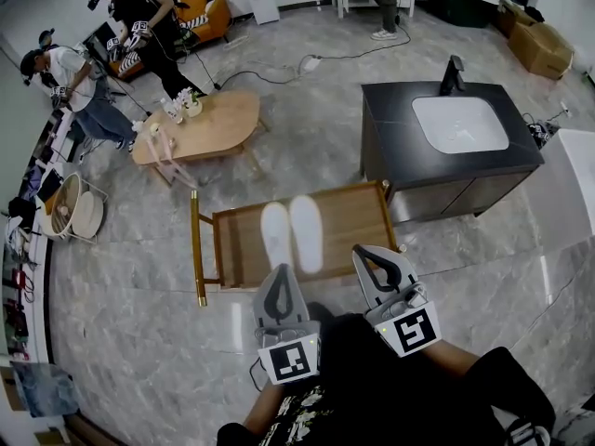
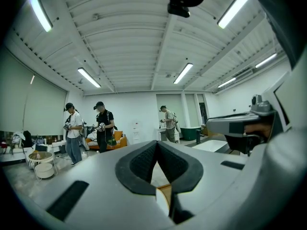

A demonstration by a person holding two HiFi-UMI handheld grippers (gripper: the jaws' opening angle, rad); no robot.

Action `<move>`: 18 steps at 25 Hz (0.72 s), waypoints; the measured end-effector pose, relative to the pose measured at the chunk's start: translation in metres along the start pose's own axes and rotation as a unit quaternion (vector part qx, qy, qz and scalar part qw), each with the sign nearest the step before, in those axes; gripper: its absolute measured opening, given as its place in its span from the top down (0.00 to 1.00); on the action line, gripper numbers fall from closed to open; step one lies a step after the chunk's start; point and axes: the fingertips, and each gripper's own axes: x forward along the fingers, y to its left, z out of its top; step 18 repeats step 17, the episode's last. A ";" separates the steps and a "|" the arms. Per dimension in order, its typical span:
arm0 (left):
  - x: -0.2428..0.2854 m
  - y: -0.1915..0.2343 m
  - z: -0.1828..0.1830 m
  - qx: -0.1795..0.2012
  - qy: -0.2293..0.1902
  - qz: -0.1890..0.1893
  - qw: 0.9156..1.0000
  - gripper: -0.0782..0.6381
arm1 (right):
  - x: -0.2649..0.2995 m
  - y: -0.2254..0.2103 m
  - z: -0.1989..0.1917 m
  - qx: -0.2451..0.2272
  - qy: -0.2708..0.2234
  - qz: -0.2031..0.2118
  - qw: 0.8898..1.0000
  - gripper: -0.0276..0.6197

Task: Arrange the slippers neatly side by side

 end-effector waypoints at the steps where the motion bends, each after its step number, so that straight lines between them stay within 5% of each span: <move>1: 0.000 0.000 0.000 -0.001 0.000 0.001 1.000 0.89 | 0.001 0.000 0.000 0.000 0.001 0.002 1.000 0.96; 18: 0.000 -0.010 -0.009 0.006 0.013 -0.011 1.000 0.89 | 0.003 0.002 -0.003 0.001 0.000 0.012 1.000 0.96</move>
